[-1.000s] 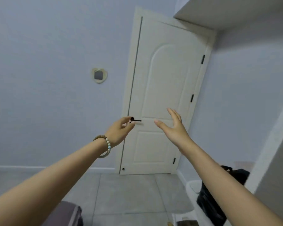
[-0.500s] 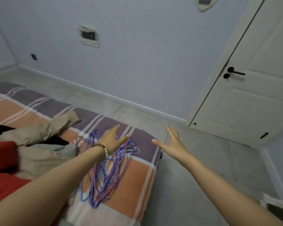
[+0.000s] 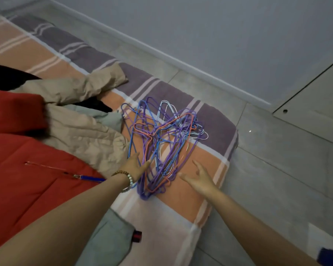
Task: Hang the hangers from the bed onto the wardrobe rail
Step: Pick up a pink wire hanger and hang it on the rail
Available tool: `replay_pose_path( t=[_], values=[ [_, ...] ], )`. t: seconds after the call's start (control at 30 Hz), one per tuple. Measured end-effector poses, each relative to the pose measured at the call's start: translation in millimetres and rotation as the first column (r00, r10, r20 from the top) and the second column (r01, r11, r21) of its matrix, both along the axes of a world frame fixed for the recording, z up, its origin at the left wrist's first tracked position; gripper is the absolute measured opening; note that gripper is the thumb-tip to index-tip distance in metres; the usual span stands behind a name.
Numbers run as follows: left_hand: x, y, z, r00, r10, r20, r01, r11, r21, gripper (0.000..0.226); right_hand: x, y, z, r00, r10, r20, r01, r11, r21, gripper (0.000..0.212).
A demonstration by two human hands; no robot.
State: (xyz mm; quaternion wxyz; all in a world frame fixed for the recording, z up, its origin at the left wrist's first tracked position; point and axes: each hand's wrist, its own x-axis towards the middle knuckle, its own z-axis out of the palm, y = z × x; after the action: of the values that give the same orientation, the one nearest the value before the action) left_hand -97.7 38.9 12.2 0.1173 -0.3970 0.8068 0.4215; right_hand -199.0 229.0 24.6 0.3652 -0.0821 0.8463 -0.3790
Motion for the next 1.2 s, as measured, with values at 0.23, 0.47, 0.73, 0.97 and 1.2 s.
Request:
replay_pose_path(
  t=[0.23,0.47,0.73,0.97,1.2],
  values=[
    [4,-2,-73,0.996,0.083,-0.033,-0.080,0.993,0.088,0.060,17,-22,-75,0.983,-0.127,0.133,0.141,0.985,-0.099,0.069],
    [3,-3,-117,0.977,0.182,-0.111,-0.155,0.964,0.215,0.058,24,-42,-126,0.923,-0.249,0.295,0.318,0.923,-0.215,0.064],
    [5,-1,-140,0.928,0.300,-0.220,-0.251,0.942,0.225,0.037,24,-51,-151,0.864,-0.274,0.422,0.363,0.920,-0.145,0.036],
    [9,9,-127,0.826,0.392,-0.404,-0.330,0.919,0.217,0.009,35,-45,-119,0.825,-0.175,0.537,0.389,0.865,-0.316,0.013],
    [-25,50,-52,0.788,0.501,-0.357,-0.236,0.782,0.577,0.030,7,-9,-64,0.835,-0.263,0.483,0.495,0.744,-0.450,0.017]
  ],
)
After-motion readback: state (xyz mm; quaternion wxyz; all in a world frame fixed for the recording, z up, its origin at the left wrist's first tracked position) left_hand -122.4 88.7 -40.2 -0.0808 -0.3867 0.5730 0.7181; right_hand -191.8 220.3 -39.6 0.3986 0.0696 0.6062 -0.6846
